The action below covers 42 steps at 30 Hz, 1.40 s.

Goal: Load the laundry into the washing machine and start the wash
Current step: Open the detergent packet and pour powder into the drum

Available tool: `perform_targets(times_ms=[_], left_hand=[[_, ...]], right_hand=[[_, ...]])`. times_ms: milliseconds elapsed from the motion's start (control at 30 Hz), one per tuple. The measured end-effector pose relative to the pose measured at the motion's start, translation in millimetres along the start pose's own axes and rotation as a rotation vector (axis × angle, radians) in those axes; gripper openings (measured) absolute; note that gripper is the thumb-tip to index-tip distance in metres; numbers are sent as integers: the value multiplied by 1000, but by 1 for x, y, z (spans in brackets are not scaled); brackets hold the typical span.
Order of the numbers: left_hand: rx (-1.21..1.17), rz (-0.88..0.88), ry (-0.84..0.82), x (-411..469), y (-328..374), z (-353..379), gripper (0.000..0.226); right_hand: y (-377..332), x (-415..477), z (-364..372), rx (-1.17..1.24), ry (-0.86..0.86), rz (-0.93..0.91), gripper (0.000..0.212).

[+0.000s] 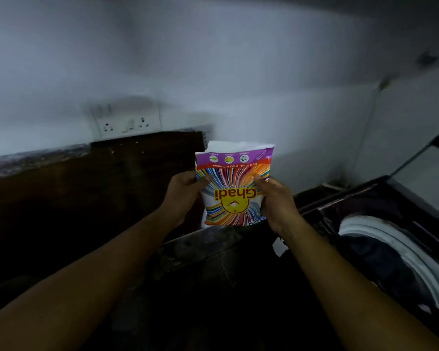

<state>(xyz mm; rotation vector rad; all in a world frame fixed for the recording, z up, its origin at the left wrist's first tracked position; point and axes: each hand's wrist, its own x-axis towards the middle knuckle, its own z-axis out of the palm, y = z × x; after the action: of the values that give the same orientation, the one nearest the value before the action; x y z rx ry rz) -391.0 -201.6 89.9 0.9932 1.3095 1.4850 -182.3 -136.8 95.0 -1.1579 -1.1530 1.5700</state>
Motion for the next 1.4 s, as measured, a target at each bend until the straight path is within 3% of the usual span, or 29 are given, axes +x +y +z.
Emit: perform_targets(times_ms=[200, 467, 633, 1067, 1233, 1333, 1400], left_hand=[[20, -105, 142, 17, -48, -10, 27], [23, -211, 310, 41, -154, -46, 16], [28, -287, 373, 63, -242, -86, 21], [-28, -527, 413, 146, -510, -187, 8], [-24, -543, 401, 176, -602, -215, 21], [-27, -544, 379, 192, -658, -232, 7], [-22, -546, 361, 200, -685, -237, 11]], right_hand=[[42, 57, -3, -104, -102, 52, 13], [138, 124, 13, -183, -206, 178, 15], [222, 172, 33, -271, -245, 175, 17], [477, 303, 71, -411, -217, 322, 19], [569, 349, 78, -513, -190, 316, 18], [616, 373, 83, -521, -169, 355, 21], [638, 384, 85, -480, -153, 407, 23]])
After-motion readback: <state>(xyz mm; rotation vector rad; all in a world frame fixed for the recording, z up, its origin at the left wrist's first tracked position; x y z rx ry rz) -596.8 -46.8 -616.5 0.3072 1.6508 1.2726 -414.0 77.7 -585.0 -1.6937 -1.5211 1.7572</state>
